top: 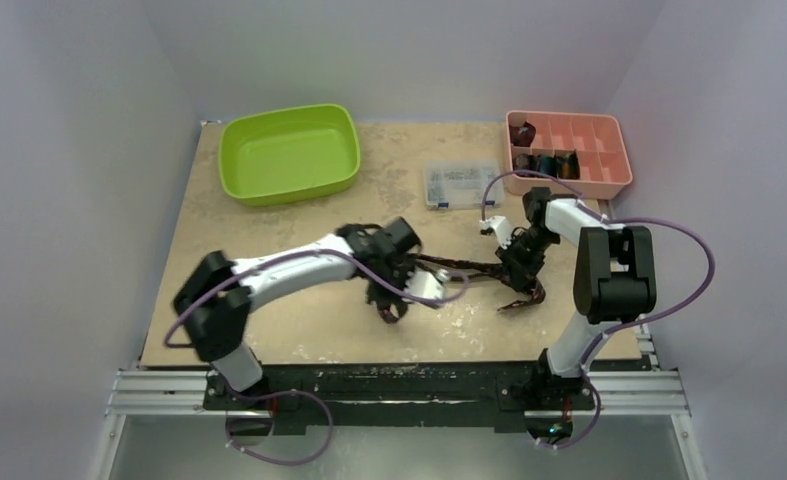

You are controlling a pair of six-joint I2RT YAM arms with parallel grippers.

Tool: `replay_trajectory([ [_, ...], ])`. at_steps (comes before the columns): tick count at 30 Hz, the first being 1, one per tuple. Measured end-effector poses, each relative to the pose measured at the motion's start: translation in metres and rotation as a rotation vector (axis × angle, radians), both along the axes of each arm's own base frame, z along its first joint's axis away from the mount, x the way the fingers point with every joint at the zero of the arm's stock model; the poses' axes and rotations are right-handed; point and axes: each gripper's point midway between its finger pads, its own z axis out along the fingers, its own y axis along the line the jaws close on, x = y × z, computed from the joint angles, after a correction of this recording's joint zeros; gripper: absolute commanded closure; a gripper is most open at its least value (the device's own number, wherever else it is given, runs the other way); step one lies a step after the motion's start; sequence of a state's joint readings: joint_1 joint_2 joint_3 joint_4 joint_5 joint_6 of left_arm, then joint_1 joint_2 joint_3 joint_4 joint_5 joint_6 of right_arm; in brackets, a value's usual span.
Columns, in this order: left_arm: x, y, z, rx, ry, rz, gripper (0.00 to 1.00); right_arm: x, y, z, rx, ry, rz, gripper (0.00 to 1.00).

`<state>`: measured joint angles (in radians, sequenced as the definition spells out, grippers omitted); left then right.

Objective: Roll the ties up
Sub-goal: Flatten out the tie at the center of the board.

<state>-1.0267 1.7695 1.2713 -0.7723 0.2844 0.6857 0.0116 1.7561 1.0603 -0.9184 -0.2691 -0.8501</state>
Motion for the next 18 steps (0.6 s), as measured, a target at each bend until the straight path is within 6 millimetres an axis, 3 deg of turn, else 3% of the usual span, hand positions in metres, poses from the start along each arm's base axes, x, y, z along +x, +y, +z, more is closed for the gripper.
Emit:
replay_trajectory([
  [5, 0.042, 0.127, 0.064, -0.065, -0.169, 0.020, 1.00, -0.028, -0.006, 0.000, -0.022, 0.102, 0.033, 1.00],
  [8, 0.045, 0.200, 0.065, -0.021, -0.263, -0.008, 0.96, -0.057, -0.010, -0.001, -0.034, 0.201, 0.069, 1.00],
  [9, 0.046, 0.218, 0.058, 0.000, -0.265, -0.018, 0.89, -0.066, -0.010, -0.001, -0.029, 0.237, 0.083, 1.00],
  [11, 0.050, 0.241, 0.043, 0.020, -0.240, -0.027, 0.74, -0.074, -0.007, -0.002, -0.009, 0.303, 0.099, 0.81],
  [13, 0.063, 0.259, 0.025, 0.040, -0.198, -0.006, 0.48, -0.070, -0.006, -0.002, -0.003, 0.369, 0.099, 0.65],
  [14, 0.071, 0.270, 0.017, 0.062, -0.186, 0.019, 0.36, -0.066, -0.006, 0.000, -0.008, 0.397, 0.094, 0.61],
  [15, 0.077, 0.277, 0.013, 0.072, -0.183, 0.036, 0.33, -0.059, -0.006, 0.004, -0.008, 0.416, 0.089, 0.54],
  [16, 0.084, 0.285, 0.010, 0.083, -0.183, 0.069, 0.17, -0.047, -0.006, 0.006, -0.009, 0.404, 0.082, 0.39],
  [17, 0.089, 0.288, 0.011, 0.085, -0.196, 0.083, 0.05, -0.035, -0.006, 0.008, -0.011, 0.377, 0.078, 0.32],
  [18, 0.094, 0.289, 0.015, 0.084, -0.209, 0.099, 0.01, -0.021, -0.006, 0.012, -0.013, 0.340, 0.072, 0.30],
])
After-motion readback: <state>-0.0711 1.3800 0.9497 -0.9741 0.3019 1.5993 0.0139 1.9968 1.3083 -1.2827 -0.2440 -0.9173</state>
